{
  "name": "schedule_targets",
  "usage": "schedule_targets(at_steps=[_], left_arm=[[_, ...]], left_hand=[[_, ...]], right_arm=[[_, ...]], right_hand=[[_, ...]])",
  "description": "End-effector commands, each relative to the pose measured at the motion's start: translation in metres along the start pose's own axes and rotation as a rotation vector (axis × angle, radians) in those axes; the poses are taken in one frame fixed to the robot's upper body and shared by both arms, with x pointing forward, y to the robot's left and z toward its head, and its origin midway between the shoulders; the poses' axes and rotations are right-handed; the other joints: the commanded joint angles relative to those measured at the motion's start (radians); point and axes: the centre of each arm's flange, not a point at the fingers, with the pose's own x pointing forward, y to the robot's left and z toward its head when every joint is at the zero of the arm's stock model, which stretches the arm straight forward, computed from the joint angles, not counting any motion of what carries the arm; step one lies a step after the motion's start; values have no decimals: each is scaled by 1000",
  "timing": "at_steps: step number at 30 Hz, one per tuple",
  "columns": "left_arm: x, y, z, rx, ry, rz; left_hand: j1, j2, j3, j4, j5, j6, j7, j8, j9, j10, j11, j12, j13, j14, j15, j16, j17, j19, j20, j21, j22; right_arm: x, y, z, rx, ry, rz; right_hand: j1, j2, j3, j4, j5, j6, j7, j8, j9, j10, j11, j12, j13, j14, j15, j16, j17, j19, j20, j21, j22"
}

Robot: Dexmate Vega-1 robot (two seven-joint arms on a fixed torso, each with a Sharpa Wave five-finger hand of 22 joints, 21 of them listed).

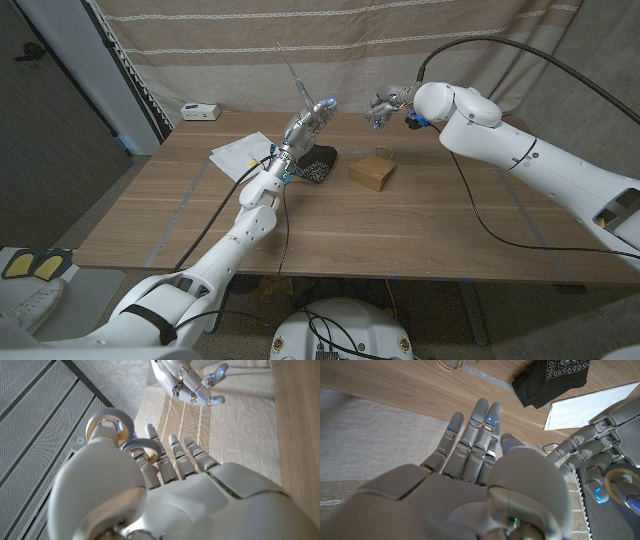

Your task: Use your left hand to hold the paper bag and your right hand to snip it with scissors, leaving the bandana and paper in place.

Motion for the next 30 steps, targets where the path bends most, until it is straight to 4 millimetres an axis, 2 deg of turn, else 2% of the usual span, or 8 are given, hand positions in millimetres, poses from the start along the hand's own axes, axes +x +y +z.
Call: schedule_targets(at_steps=[1,7,11,18,23,25,28,30], left_arm=[[-1,-5,-3,-3,-1,21],[-2,-5,-3,-4,-1,29],[-3,-6,-4,-3,4,47],[-9,-7,-7,-12,14,108],[-15,-8,-4,-5,26,135],[-16,-9,-2,-18,30,138],[-17,-13,1,-14,37,142],[-18,-15,3,-21,36,142]], left_hand=[[63,20,20,-13,9,33,4,9,3,99,-87,148,200,103,-177,11,83,9,-30,9,12],[76,3,34,-12,9,71,9,27,11,62,-84,281,415,178,-179,28,186,17,-28,12,18],[56,-19,25,-3,11,73,9,28,11,54,-82,311,471,188,-176,32,217,22,-26,13,20],[28,-25,17,19,33,94,10,34,10,56,-82,346,532,223,-182,51,260,53,-23,25,26],[29,-39,9,20,56,112,13,37,5,71,-81,364,563,272,-186,90,318,83,-50,45,47],[43,-49,1,12,65,126,14,40,5,89,-80,373,574,295,-187,122,362,98,-56,59,62],[65,-67,-54,10,82,164,14,40,6,151,-81,374,576,311,-185,275,591,128,-56,121,153],[79,-70,-72,11,93,178,15,37,7,178,-80,377,583,328,-182,337,694,143,-57,164,214]], right_arm=[[-4,0,-3,7,7,-4],[-5,1,-3,8,8,-5],[-6,1,-3,8,8,-7],[-7,2,-1,8,6,-9],[-7,2,0,9,5,-9],[-6,3,1,8,4,-8],[-5,4,1,11,1,-5],[-4,5,1,12,0,-6]], right_hand=[[-3,3,2,-6,5,6,-4,6,2,0,0,4,1,-1,-87,-5,2,4,6,-3,2],[-4,3,2,-6,5,7,-4,6,1,-1,0,5,0,-1,-87,-5,2,4,6,-5,2],[-5,3,2,-6,5,7,-3,7,0,0,-2,6,0,-1,-87,-5,2,5,5,-6,3],[-4,3,2,-7,5,8,-2,7,-1,-1,0,7,-1,-2,-87,-5,3,7,6,-7,3],[-6,2,1,-7,4,8,-2,7,-1,-1,1,7,-1,-1,-86,-5,3,8,5,-8,3],[-6,3,1,-6,5,8,-2,7,-1,-3,2,8,-1,0,-87,-5,4,8,5,-9,3],[-7,3,1,-6,4,7,-3,7,-2,-2,2,8,-1,0,-86,-5,4,9,5,-10,3],[-7,3,1,-6,4,8,-2,7,-2,-4,3,8,-1,-1,-87,-5,4,9,5,-10,3]])
